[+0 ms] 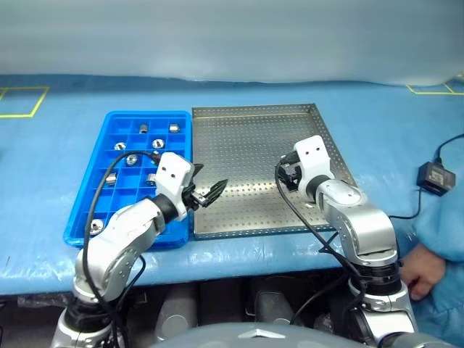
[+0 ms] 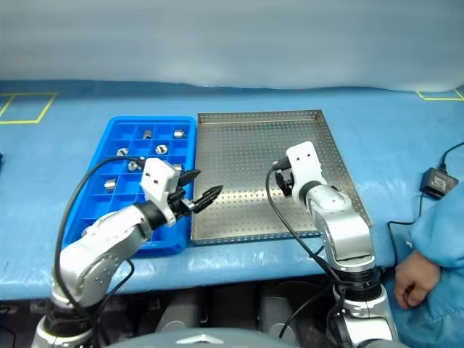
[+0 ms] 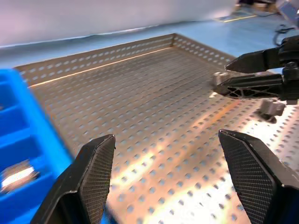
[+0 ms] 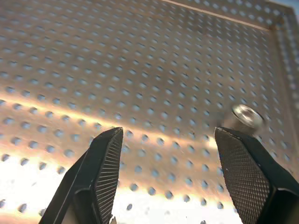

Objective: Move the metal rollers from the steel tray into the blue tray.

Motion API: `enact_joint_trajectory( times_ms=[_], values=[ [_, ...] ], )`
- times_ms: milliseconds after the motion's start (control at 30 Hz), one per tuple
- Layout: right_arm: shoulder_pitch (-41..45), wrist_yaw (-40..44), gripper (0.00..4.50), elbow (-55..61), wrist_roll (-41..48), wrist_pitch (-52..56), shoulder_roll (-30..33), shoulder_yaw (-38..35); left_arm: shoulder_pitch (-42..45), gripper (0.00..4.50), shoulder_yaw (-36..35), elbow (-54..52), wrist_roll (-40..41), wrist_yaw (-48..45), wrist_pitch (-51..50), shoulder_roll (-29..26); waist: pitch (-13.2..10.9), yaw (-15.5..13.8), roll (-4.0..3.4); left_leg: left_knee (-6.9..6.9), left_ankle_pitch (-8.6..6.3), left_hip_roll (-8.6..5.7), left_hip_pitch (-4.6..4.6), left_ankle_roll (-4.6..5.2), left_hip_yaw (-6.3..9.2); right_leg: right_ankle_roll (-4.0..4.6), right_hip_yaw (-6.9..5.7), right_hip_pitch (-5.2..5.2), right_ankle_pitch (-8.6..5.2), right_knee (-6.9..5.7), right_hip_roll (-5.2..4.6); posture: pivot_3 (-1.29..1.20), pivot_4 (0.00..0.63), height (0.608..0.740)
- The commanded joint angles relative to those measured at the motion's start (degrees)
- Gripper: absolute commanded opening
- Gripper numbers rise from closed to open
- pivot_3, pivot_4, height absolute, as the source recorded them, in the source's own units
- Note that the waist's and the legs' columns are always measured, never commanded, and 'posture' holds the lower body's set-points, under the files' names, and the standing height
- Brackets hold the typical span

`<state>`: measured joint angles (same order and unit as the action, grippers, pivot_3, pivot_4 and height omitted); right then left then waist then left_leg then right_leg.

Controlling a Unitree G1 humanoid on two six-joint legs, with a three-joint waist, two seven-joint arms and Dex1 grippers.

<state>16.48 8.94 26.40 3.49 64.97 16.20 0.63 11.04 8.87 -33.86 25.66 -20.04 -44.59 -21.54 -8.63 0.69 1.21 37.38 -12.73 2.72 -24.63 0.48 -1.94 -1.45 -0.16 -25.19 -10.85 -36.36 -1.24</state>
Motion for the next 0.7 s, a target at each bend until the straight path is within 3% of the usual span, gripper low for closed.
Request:
enact_joint_trajectory(
  times_ms=[33,367,700],
  values=[
    [-1.4,-3.3,3.27,3.5,-1.0,1.5,-2.3,-2.1,3.2,3.86,2.4,2.6,-1.1,-3.8,3.0,-0.1,0.0,0.8,0.00,0.01,0.00,0.00,0.04,0.00,-0.05,-0.01,0.09,-0.03,-0.01,-0.07,0.02,-0.08,0.150,0.740],
    [-5.1,-8.4,3.27,3.1,-2.4,1.3,-6.0,-7.0,4.1,3.86,5.0,5.4,-3.1,-7.7,4.5,-0.5,0.0,3.2,0.00,0.40,0.10,-0.09,0.06,0.19,-0.24,-0.25,0.68,-0.19,-0.06,-0.53,0.01,-0.12,0.150,0.740],
    [-5.2,-8.6,3.27,-1.0,0.4,-2.0,-11.8,-11.5,2.6,3.86,4.2,5.2,-4.0,-7.4,3.5,-1.3,0.0,3.5,-0.01,0.44,0.11,-0.11,0.07,0.29,-0.37,-0.37,0.86,-0.23,0.03,-0.54,0.00,-0.10,0.150,0.740]
  ],
)
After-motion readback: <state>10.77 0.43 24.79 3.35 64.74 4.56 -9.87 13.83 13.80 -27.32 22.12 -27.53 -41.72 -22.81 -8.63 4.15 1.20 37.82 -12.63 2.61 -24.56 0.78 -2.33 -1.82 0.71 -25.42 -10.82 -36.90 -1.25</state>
